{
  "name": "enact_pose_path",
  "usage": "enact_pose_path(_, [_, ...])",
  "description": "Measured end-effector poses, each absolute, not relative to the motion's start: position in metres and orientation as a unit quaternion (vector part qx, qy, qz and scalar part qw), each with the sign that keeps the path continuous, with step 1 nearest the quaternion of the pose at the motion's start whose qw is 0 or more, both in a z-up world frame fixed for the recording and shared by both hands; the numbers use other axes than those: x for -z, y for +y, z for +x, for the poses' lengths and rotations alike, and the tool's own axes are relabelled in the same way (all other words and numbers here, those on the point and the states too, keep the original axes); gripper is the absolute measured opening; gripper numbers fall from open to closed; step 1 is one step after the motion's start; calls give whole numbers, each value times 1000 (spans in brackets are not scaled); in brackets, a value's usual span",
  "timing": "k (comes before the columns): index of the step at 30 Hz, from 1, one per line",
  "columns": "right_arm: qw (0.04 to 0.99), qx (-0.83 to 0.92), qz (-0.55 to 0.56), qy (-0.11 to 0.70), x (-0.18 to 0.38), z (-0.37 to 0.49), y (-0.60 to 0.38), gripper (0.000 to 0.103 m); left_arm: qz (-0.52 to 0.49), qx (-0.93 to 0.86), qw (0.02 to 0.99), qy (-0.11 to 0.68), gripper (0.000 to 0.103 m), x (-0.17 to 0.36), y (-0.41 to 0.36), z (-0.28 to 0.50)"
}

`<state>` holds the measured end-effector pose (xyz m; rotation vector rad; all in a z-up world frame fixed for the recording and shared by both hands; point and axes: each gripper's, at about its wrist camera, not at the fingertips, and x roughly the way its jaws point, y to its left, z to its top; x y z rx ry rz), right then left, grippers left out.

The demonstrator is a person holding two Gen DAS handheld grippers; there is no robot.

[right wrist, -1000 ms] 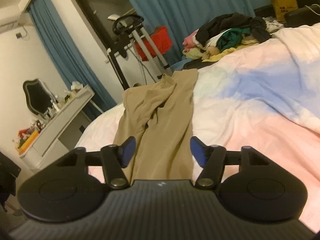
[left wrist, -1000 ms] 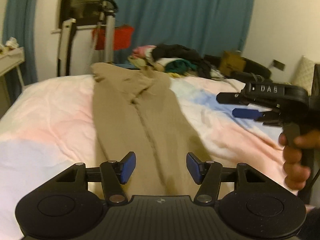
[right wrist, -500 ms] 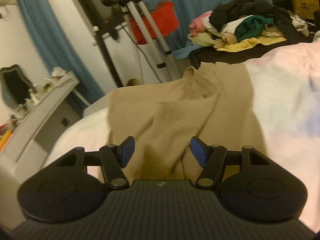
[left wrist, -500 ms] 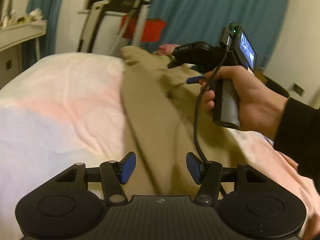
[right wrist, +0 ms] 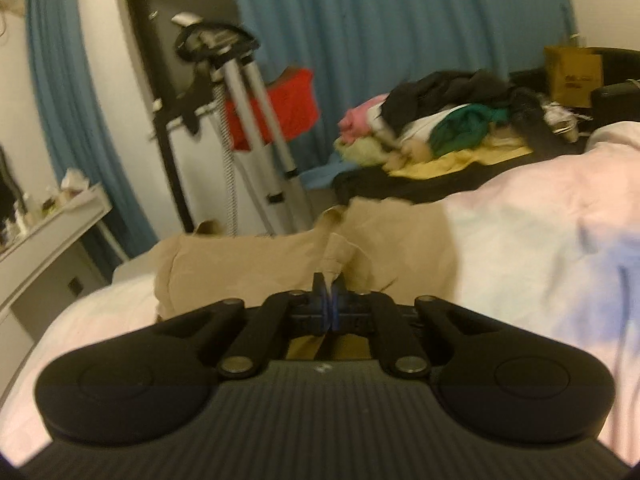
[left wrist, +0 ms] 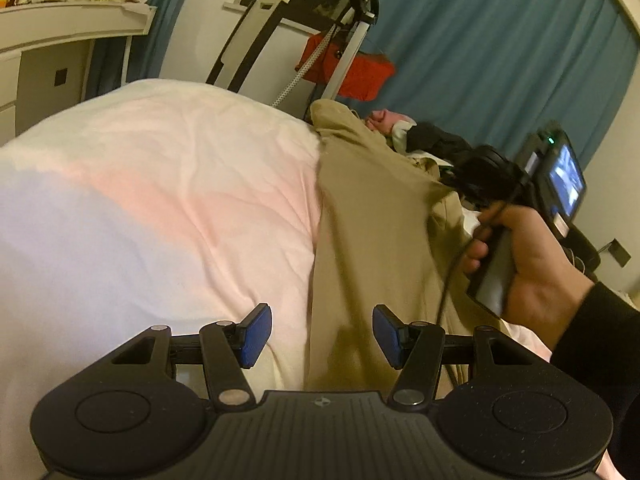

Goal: Fold clothes

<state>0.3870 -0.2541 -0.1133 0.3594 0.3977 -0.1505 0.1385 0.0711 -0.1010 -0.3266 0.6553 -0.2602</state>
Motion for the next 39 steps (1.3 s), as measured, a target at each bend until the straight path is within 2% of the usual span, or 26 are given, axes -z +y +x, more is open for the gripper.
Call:
enact_pose_path(4, [949,72,189,242,128,392,-270,5,-144,138,927,318,59,99,66,135])
enact_pose_path(7, [944,65,200,253,126,382,-276,12,-126,141,928,321,59,100,60,135])
enact_pose_path(8, [943,59,203,258,123,375,-277,23,-123,142,928,323,59,100,59,135])
enact_pose_path(9, [941,48,204,267,120,368,-278,50,-121,145,927,324,59,101,57,137])
enact_pose_path(10, [940,40,201,272,115,354,-279,65,-121,147,926,326,59,101,57,138])
enact_pose_path(11, [940,33,198,275,111,336,-278,87,-120,148,925,328,59,100,57,135])
enact_pose_path(17, [933,-2,196,302,88,221,-281,85,-130,156,917,343,59,99,58,132])
enact_pose_path(22, [902,-21,254,348,98,114,-284,85,-143,165,913,345,60,88,64,115])
enact_pose_path(25, [883,-34,289,369,110,70,-284,86,-149,162,908,355,64,80,70,102])
enact_pose_path(29, [857,-57,342,382,122,46,-282,85,-156,149,903,371,77,74,82,77])
enact_pose_path(34, [830,-36,396,391,141,44,-292,85,-200,125,860,452,78,92,95,65])
enact_pose_path(36, [814,-16,417,403,152,42,-296,73,-214,120,844,477,76,102,98,66])
enact_pose_path(39, [788,-4,449,422,167,43,-304,66,-231,126,830,491,75,106,101,64])
